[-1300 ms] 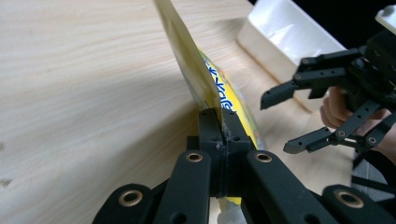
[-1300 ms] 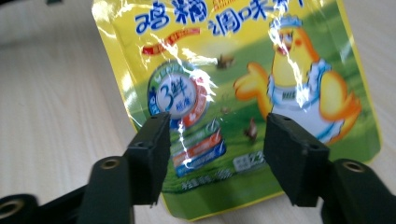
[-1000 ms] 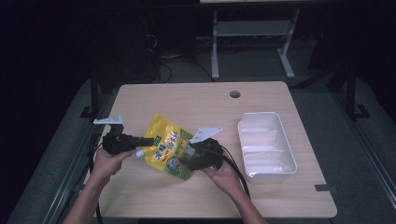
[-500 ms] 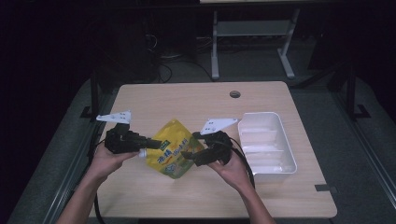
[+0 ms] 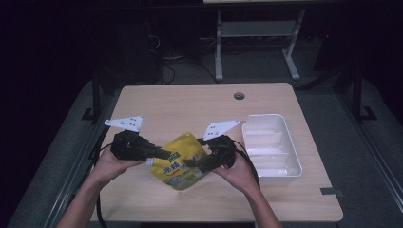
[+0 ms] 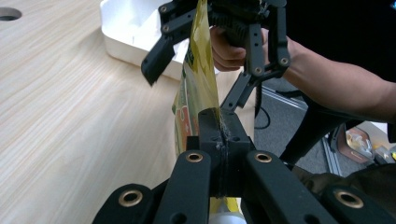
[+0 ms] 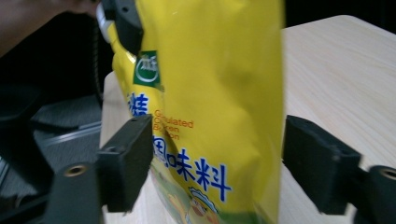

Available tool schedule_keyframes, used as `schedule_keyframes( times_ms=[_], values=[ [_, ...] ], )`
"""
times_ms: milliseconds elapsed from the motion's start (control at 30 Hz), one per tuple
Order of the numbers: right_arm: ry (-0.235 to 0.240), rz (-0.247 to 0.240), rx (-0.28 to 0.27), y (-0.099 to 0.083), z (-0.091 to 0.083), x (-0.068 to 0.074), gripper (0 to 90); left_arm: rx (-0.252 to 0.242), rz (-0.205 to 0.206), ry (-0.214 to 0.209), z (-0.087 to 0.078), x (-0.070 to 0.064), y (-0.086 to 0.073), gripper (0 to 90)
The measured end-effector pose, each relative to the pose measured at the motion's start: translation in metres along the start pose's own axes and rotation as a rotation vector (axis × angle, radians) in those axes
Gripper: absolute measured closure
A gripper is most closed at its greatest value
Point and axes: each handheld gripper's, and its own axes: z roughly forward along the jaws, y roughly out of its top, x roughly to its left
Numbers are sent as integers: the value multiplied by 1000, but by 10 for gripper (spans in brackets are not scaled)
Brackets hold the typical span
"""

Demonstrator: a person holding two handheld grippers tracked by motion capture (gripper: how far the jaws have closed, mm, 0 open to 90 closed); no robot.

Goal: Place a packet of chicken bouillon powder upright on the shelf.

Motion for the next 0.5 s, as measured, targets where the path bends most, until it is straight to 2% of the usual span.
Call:
schedule_keyframes(
  times_ms=[33,167,200,233,333,367,433,467,500],
  values=[
    [28,-22,5,0,0,2,336,1,2,-3,0,-1,1,897],
    [74,-46,16,2,0,4,473,14,16,-5,2,-3,4,897],
    [74,-46,16,2,0,4,473,16,18,-9,2,-3,4,897],
    [72,-56,33,3,-1,5,527,21,19,-8,2,-3,5,897],
    [89,-46,49,2,-2,4,606,27,20,1,2,-2,6,896],
    [89,-46,49,2,-2,4,606,27,20,1,2,-2,6,895],
    [101,-48,47,1,-3,3,735,25,15,23,0,0,7,892],
    [101,-48,47,1,-3,3,735,25,15,23,0,0,7,891],
    [106,-52,52,0,-2,4,785,28,11,25,0,1,7,891]
  ],
)
